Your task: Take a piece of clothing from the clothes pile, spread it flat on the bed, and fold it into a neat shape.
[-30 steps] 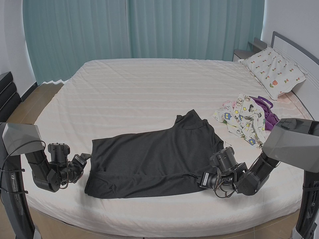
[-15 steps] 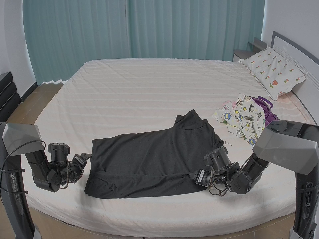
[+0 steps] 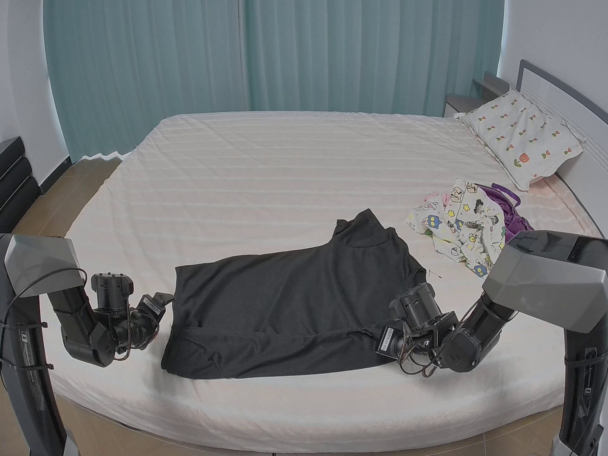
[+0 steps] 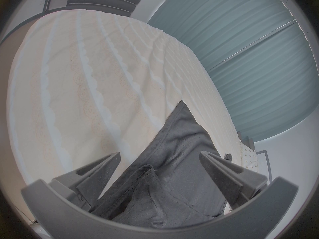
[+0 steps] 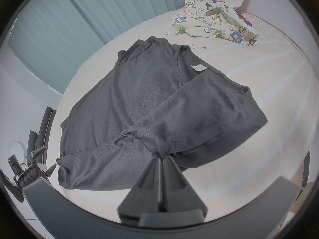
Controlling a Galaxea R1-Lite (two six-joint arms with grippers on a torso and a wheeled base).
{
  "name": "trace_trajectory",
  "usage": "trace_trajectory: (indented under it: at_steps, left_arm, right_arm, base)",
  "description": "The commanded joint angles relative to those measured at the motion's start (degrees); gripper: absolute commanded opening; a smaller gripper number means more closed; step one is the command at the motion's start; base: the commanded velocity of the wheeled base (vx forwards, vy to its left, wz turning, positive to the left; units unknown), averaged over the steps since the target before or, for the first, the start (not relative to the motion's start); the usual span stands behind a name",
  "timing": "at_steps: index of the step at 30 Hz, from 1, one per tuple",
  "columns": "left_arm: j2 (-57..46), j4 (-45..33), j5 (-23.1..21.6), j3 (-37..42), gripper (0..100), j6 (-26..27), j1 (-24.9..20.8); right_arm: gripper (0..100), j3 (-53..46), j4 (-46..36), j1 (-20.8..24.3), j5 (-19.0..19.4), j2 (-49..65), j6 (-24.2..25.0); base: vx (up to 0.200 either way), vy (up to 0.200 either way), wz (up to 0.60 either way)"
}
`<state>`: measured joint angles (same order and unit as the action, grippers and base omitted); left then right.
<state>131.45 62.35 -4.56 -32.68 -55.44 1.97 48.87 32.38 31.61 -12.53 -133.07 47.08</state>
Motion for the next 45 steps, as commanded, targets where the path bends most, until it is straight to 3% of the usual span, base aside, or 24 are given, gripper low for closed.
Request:
trace_trajectory:
  at_steps: [1, 12, 13, 24, 29, 36, 40, 45]
  left_arm:
    - [0.0, 0.0, 0.1, 0.0, 100, 0.0, 0.0]
    - [0.0, 0.0, 0.0, 0.0, 100, 0.0, 0.0]
    - [0.0, 0.0, 0.1, 0.0, 100, 0.0, 0.0]
    - [0.0, 0.0, 0.0, -0.1, 100, 0.0, 0.0]
    - [0.0, 0.0, 0.0, -0.1, 100, 0.0, 0.0]
    - [0.0, 0.0, 0.0, 0.0, 100, 0.0, 0.0]
    - [0.0, 0.0, 0.0, 0.1, 100, 0.0, 0.0]
    - [0.0, 0.0, 0.0, 0.1, 100, 0.0, 0.0]
  right_arm:
    - [0, -1.8, -0.1, 0.0, 0.1, 2.4, -0.1]
    - [0, -3.3, -2.1, 0.1, 2.0, 3.3, -0.6]
    - [100, -3.2, -2.9, 0.4, 2.1, 3.4, -0.8]
    - [100, -2.9, -6.5, 0.3, 2.2, 4.9, -3.9]
    - [100, 0.1, -6.7, -5.0, 2.2, 7.9, -3.9]
    - [100, 6.0, -6.5, -11.0, 3.2, 3.1, -4.4]
    - [100, 7.0, -5.0, -14.6, 8.5, -0.4, -10.7]
    - [100, 9.3, 0.1, -16.5, 9.7, -4.5, -12.5]
  base:
    - [0.000, 0.000, 0.00]
    - [0.000, 0.000, 0.00]
    - [0.000, 0.000, 0.00]
    - [0.000, 0.000, 0.00]
    - [0.000, 0.000, 0.00]
    - [0.000, 0.000, 0.00]
    - [0.000, 0.000, 0.00]
    - [0.000, 0.000, 0.00]
